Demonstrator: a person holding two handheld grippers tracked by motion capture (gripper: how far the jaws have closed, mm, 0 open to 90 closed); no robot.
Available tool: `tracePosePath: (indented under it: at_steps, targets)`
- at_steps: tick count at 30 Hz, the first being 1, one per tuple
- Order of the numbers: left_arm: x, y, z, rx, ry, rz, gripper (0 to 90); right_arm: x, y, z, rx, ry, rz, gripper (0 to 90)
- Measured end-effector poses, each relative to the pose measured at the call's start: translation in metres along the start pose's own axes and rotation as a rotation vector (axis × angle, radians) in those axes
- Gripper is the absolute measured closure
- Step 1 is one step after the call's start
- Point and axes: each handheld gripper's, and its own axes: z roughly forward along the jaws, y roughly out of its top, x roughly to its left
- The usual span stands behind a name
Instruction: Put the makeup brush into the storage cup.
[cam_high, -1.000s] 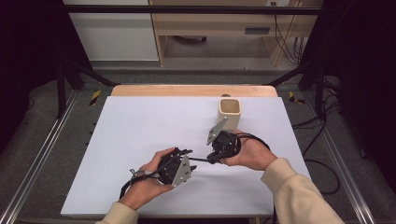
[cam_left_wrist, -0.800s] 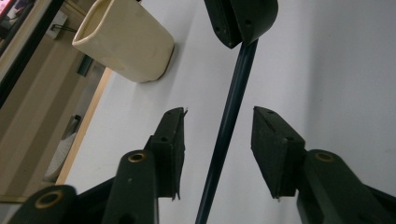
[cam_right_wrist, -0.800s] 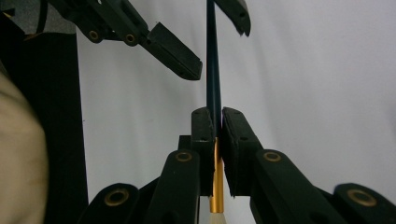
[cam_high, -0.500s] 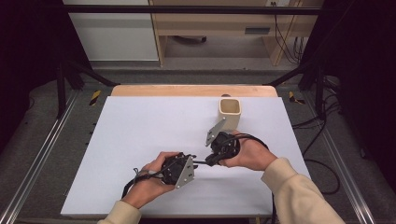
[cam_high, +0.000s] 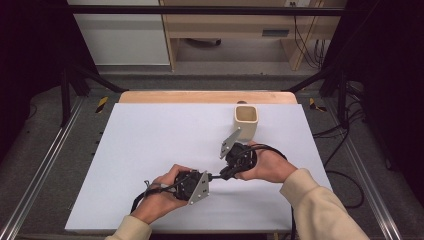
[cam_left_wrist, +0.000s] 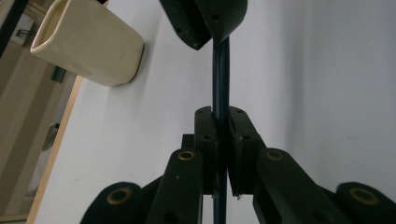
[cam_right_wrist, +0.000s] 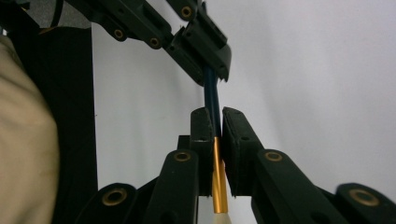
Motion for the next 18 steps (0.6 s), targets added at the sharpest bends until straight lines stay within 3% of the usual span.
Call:
tracePosePath:
  at_steps: [1,2,3,5,6,7,8,9,10,11,12,13,14,15,18]
  targets:
    - [0.000,0.000,0.000,0.000,0.000,0.000,83.1,0.000,0.000,0.000,0.000,0.000,0.000,77.5]
    - [0.000,-0.001,0.000,-0.008,0.001,-0.014,83.2,0.000,-0.001,-0.001,-0.016,-0.015,-0.016,64.6]
    - [0.000,-0.002,0.000,-0.008,0.002,-0.021,83.2,0.000,-0.001,-0.001,-0.016,-0.015,-0.016,64.6]
    - [0.001,-0.005,-0.001,-0.007,0.006,-0.038,83.2,0.000,-0.002,-0.005,-0.047,-0.035,-0.012,50.7]
    - [0.002,-0.006,-0.002,-0.004,0.008,-0.037,83.2,0.001,-0.003,-0.008,-0.075,-0.073,-0.014,42.9]
    - [0.000,-0.008,-0.001,-0.041,0.015,-0.088,83.2,0.001,-0.005,-0.010,-0.093,-0.089,-0.014,37.2]
    - [0.001,-0.010,-0.001,-0.051,0.027,-0.110,83.2,0.002,-0.008,-0.016,-0.140,-0.151,0.006,27.0]
    - [0.003,-0.012,-0.004,-0.037,0.032,-0.103,83.2,0.003,-0.010,-0.018,-0.163,-0.172,0.014,23.0]
    - [0.007,-0.014,-0.007,-0.023,0.044,-0.102,83.2,0.003,-0.010,-0.018,-0.163,-0.172,0.014,23.0]
    - [0.009,-0.017,-0.008,-0.034,0.056,-0.124,83.2,0.005,-0.015,-0.024,-0.229,-0.229,0.043,17.6]
    - [0.011,-0.020,-0.010,-0.043,0.062,-0.152,83.2,0.005,-0.015,-0.024,-0.229,-0.229,0.043,17.6]
    - [0.014,-0.025,-0.012,-0.053,0.083,-0.187,83.2,0.006,-0.019,-0.027,-0.289,-0.258,0.056,14.5]
    - [0.014,-0.025,-0.012,-0.053,0.083,-0.187,83.2,0.006,-0.019,-0.027,-0.289,-0.258,0.056,14.5]
    - [0.018,-0.031,-0.014,-0.058,0.109,-0.226,83.2,0.007,-0.022,-0.026,-0.333,-0.282,0.064,11.9]
    - [0.023,-0.036,-0.016,-0.054,0.138,-0.258,83.2,0.006,-0.023,-0.022,-0.357,-0.291,0.061,9.6]
